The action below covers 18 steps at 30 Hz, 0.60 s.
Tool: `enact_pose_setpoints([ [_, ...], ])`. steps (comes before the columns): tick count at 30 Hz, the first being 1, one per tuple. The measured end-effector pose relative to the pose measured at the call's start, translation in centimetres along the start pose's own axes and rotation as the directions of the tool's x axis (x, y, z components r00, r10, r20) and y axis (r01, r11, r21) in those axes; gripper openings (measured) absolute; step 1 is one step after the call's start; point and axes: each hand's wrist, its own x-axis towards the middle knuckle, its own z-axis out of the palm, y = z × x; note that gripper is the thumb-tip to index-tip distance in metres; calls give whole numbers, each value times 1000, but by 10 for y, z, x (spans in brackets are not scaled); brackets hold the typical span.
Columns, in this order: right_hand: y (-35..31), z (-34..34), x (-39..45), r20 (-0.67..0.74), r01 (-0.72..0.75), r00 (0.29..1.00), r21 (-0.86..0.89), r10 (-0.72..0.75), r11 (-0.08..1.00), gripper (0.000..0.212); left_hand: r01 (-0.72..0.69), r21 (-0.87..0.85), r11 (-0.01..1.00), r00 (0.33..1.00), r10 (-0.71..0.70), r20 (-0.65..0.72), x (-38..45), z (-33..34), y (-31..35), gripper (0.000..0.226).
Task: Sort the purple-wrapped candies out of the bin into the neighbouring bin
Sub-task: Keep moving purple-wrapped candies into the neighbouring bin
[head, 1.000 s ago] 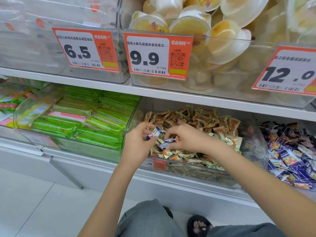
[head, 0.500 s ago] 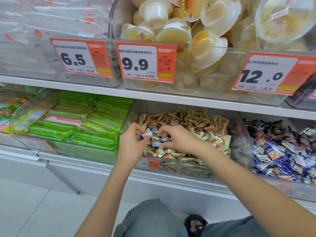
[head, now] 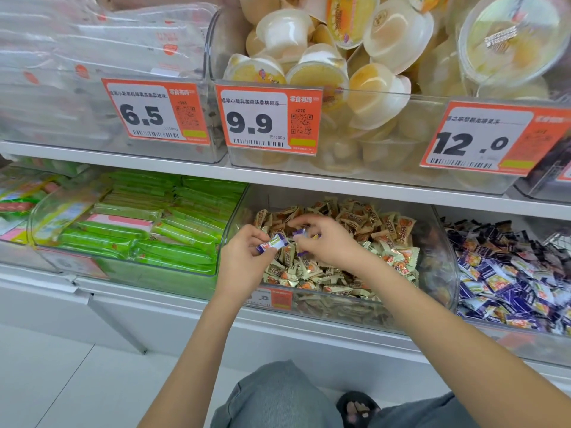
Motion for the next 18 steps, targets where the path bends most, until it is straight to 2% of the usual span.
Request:
enact_pose_setpoints([
  [2,-6,-1,-6,28,-111,994,334,108,936,23,45,-102,994,999,-43,22,0,3,7,22],
  [4,-13,-1,-14,109,-207,978,633,178,746,26,52,-172,984,998,-45,47,-4,9,15,21],
  [5,-14,-1,-18,135,-227,973,706,187,671,27,39,-181,983,998,-29,57,-7,13,19,21],
  [7,-12,-2,-28,154,-228,973,721,170,654,25,11,-215,976,997,6,81,-13,20,24,19],
  [10,-5,-6,-49,67,-129,992,590,111,797,14,-31,-297,954,983,84,165,-22,26,30,22],
  [12,0,-13,-63,-105,16,994,437,33,899,10,-60,-324,944,959,144,242,-29,30,36,31],
  [14,4,-26,-77,-296,147,950,155,-96,977,19,-30,-373,927,937,156,314,-37,36,40,34],
  [15,7,-34,-86,-368,166,918,19,-147,986,23,-7,-380,925,934,142,328,-40,37,40,34],
  [18,30,-71,-115,-546,121,806,-226,-229,967,23,-73,-239,968,961,132,242,-40,30,31,32],
])
